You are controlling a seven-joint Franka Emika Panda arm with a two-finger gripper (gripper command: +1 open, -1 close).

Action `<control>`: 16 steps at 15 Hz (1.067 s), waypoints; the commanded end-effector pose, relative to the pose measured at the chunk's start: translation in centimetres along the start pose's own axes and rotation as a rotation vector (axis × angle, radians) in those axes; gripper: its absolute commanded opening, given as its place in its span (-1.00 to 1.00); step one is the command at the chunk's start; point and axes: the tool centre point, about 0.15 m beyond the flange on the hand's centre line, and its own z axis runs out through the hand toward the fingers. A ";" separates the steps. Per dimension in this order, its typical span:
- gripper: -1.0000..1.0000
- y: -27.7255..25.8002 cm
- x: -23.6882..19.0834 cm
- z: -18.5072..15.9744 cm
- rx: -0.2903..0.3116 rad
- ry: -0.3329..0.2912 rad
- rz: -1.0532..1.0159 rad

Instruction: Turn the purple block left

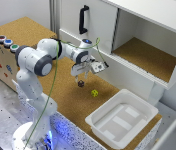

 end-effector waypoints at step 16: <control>1.00 1.7 -5.4 2.8 0.012 -0.071 1.125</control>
